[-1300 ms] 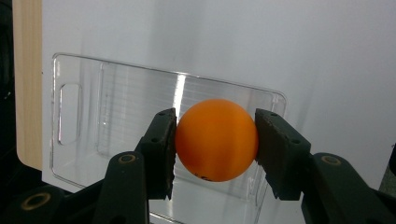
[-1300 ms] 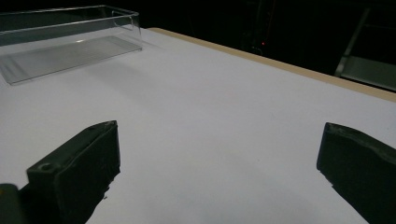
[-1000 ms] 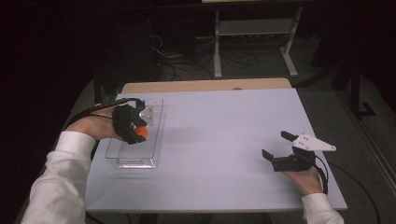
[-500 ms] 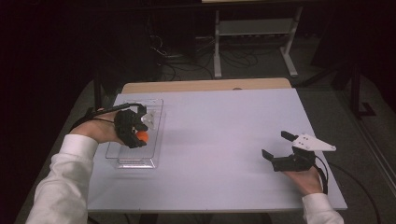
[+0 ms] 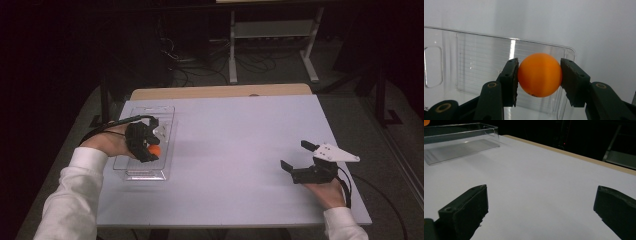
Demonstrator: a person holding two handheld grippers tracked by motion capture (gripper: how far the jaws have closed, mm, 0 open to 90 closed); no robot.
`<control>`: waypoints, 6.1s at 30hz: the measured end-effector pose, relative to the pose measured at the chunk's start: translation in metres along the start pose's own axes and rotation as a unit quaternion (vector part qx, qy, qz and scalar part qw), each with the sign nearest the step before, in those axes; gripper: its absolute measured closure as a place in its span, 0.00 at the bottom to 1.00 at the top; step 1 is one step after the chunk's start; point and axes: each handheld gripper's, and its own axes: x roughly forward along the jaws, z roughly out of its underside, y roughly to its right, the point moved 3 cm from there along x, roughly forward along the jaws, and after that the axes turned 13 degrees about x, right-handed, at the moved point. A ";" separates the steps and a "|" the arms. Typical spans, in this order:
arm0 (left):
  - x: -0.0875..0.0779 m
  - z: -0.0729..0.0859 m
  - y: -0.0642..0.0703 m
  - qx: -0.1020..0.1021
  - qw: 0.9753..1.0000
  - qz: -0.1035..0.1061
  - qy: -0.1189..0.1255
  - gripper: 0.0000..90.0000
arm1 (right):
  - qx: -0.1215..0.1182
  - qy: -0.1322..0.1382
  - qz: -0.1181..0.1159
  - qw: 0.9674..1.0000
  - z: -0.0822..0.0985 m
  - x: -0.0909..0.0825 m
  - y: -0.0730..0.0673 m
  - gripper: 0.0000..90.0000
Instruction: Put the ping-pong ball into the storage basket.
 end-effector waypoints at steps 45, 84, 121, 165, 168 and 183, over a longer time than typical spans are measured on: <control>0.048 0.009 0.001 -0.013 0.999 0.027 0.010 0.56 | -0.001 0.021 -0.003 1.000 -0.001 -0.008 -0.004 0.00; 0.070 0.014 -0.004 -0.037 0.999 0.035 0.010 0.56 | -0.001 0.010 0.004 1.000 0.002 -0.008 -0.001 0.00; 0.031 0.007 -0.009 -0.074 0.997 -0.017 -0.013 0.07 | -0.002 0.002 -0.002 1.000 0.003 -0.006 -0.004 0.00; 0.018 0.013 0.029 -0.105 0.985 -0.070 0.118 0.00 | 0.000 0.009 -0.004 1.000 0.002 -0.007 -0.003 0.00; 0.017 0.014 0.032 -0.107 0.982 -0.075 0.135 0.00 | 0.000 0.009 -0.005 1.000 0.002 -0.007 -0.003 0.00; 0.018 0.026 0.049 -0.147 0.958 -0.120 0.214 0.00 | 0.001 0.009 -0.006 1.000 0.002 -0.006 -0.003 0.00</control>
